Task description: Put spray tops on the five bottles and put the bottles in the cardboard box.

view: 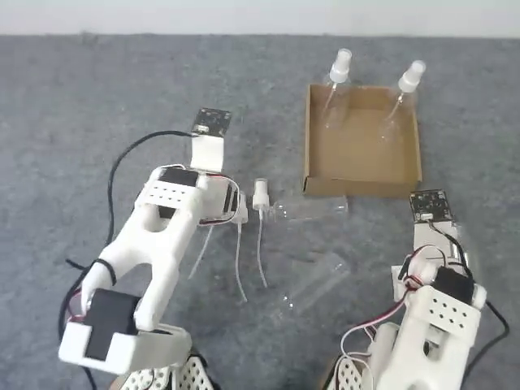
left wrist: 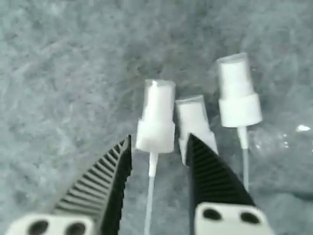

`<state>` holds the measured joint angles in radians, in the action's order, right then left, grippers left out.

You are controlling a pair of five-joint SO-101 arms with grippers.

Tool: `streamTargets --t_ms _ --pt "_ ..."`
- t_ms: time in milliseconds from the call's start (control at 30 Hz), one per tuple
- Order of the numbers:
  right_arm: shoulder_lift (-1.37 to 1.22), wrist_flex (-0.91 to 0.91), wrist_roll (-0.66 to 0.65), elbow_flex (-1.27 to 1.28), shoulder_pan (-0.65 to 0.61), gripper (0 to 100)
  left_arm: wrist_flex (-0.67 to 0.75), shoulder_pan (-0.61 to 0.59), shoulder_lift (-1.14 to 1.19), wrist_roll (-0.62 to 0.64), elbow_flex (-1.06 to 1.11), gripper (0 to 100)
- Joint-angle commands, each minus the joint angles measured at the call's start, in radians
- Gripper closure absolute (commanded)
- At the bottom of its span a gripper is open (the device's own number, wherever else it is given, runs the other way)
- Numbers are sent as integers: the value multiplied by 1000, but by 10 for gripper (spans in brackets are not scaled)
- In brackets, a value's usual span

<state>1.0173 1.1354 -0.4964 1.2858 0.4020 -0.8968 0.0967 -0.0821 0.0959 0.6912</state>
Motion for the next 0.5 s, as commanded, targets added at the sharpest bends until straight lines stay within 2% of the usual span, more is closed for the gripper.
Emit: streamTargets --t_ms 0,167,300,467 --pt "24 76 -20 -137 8 916 2 -6 -23 8 -7 815" --pt "24 229 -21 -347 8 755 2 -44 -23 8 -8 814" --pt "1 340 -66 -526 13 757 3 -49 -23 8 -7 814" --pt "-232 403 -132 -723 39 757 9 -49 -17 6 -7 814"
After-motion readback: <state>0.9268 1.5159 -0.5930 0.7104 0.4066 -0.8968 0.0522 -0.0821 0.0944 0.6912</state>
